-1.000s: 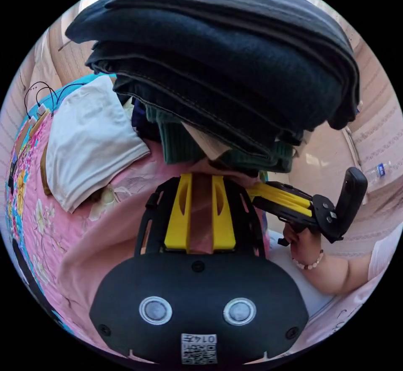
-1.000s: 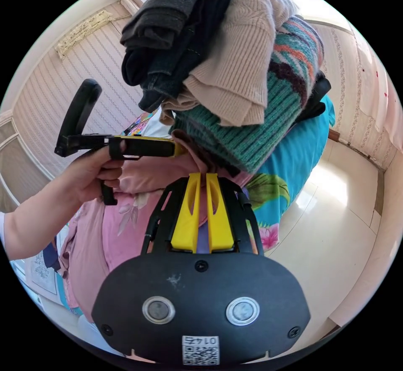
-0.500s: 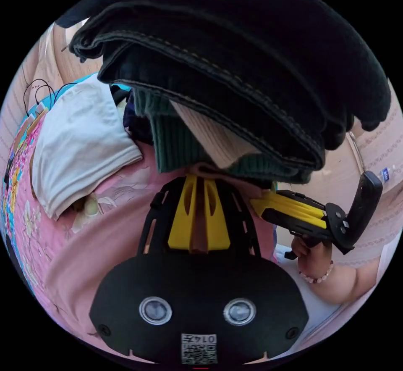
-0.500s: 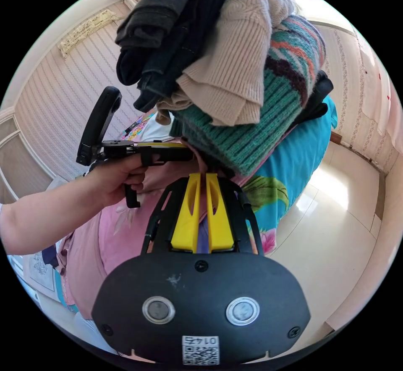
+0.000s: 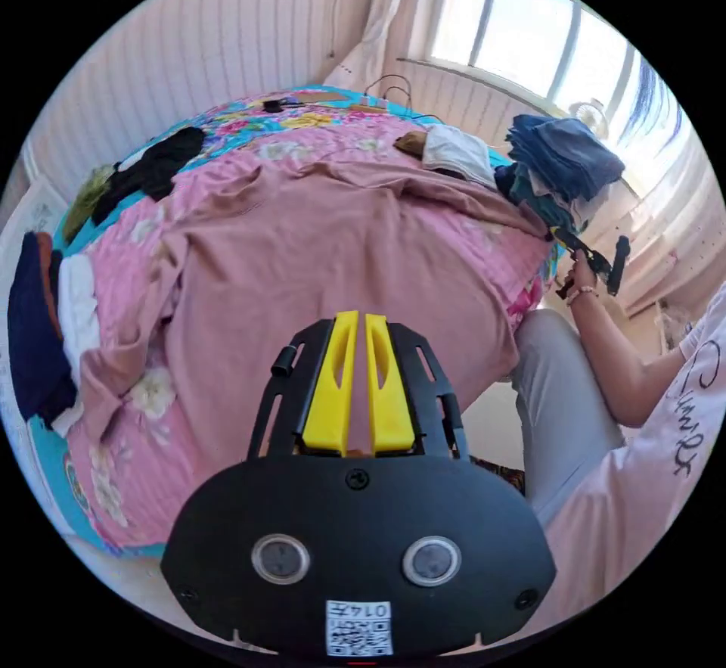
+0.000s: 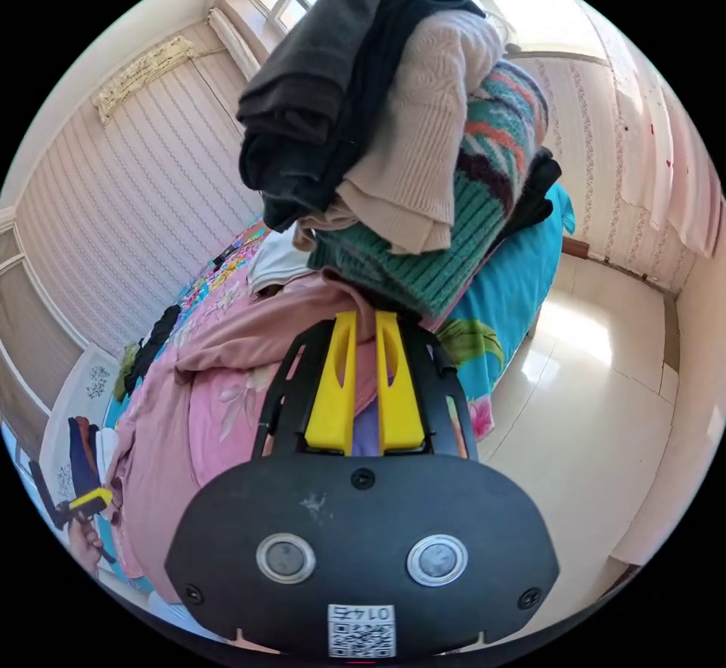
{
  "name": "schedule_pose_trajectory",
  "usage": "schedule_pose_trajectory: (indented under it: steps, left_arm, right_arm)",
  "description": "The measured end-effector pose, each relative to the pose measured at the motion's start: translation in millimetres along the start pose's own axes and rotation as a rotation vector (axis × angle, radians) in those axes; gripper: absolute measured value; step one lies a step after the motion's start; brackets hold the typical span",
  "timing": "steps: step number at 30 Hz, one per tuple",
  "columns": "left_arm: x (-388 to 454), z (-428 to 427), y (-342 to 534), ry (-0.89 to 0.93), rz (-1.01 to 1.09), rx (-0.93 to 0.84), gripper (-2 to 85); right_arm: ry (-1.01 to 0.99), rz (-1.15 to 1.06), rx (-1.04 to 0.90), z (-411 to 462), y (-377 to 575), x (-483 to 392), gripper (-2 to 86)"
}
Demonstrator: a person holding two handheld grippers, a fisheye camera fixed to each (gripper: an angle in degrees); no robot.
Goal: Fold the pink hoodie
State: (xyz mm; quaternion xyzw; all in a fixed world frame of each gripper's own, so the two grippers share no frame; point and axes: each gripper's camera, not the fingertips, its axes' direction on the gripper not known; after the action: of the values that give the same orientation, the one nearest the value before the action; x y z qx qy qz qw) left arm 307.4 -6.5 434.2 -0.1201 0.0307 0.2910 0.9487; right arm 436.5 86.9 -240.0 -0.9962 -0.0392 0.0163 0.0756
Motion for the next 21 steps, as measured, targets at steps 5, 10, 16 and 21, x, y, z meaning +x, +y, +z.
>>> schedule_pose_trajectory:
  steps: [5,10,16,21]
  left_arm:
    - [-125,-92,159,-0.227,-0.465,0.069,-0.1]
    - [-198,-120,234,-0.295,-0.583,0.177,3.8]
    - [-246,-117,228,-0.356,-0.488,0.254,6.1]
    - [-309,-126,225,-0.351,-0.445,0.240,8.1]
  right_arm:
    - [-0.052,-0.161,0.006,-41,-10,-100,5.0]
    - [-0.398,-0.481,-0.250,-24,8,-277,4.9]
    - [-0.764,-0.872,-0.466,-14,70,-516,8.6]
    - [-0.731,-0.997,-0.612,12,90,-645,11.2]
